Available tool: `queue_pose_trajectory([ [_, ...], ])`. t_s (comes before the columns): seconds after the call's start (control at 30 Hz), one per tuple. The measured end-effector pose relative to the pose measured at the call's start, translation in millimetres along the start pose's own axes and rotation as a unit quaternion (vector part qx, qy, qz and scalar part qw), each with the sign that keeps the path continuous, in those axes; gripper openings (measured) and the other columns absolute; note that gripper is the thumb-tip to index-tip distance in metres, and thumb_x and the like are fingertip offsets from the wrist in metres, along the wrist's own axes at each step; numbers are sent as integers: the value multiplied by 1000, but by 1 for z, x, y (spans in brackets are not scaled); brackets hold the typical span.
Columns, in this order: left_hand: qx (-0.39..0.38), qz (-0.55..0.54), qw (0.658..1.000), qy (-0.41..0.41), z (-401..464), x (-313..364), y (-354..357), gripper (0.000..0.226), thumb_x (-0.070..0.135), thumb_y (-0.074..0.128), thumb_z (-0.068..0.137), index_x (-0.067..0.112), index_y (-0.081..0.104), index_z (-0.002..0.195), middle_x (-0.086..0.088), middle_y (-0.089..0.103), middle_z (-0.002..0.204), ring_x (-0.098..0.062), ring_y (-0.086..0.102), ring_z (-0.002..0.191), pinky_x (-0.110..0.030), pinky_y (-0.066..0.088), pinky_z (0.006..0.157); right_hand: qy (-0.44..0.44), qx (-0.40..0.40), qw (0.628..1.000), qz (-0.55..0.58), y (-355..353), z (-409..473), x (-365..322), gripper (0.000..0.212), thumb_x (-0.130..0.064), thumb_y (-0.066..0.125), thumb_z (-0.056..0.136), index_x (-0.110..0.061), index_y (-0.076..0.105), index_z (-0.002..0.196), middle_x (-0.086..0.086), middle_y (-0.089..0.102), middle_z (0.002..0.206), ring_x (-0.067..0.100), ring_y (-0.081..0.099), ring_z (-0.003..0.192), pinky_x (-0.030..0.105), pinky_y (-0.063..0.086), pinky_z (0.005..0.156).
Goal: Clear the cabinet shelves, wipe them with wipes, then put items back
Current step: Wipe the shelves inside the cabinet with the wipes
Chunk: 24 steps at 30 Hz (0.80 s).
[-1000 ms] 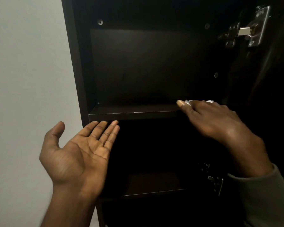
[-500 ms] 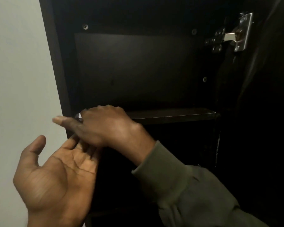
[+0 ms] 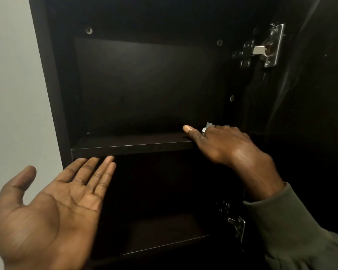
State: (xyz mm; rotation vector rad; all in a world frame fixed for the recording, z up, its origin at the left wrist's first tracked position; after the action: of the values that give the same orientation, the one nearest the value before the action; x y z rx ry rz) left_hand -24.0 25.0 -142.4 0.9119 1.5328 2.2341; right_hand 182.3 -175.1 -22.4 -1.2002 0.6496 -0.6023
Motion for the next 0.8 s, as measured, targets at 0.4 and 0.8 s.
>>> queue_pose_trajectory([
  [0.4, 31, 58, 996, 54, -49, -13, 56, 66, 51, 47, 90, -3, 50, 130, -31, 64, 120, -53, 63, 106, -56, 55, 82, -33, 37, 999, -9, -6, -25, -1, 74, -75, 13, 87, -23, 64, 98, 0, 63, 106, 19, 59, 93, 38, 46, 83],
  [0.8, 78, 56, 993, 63, -57, -21, 69, 64, 49, 45, 91, 3, 51, 134, -30, 62, 124, -47, 64, 109, -52, 51, 88, -338, -31, 935, 106, 21, -4, -129, 69, -74, 21, 90, -37, 30, 149, -13, 32, 155, 13, 31, 142, 41, 28, 114],
])
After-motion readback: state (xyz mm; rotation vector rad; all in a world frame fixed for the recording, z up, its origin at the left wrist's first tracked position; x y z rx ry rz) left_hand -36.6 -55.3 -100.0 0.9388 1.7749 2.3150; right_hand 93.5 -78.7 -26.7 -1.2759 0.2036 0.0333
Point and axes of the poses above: each hand's wrist, its own z-axis towards the middle knuckle, its own y-axis out of the palm, x = y × z, the point moved 5 cm from there along z, towards the middle knuckle
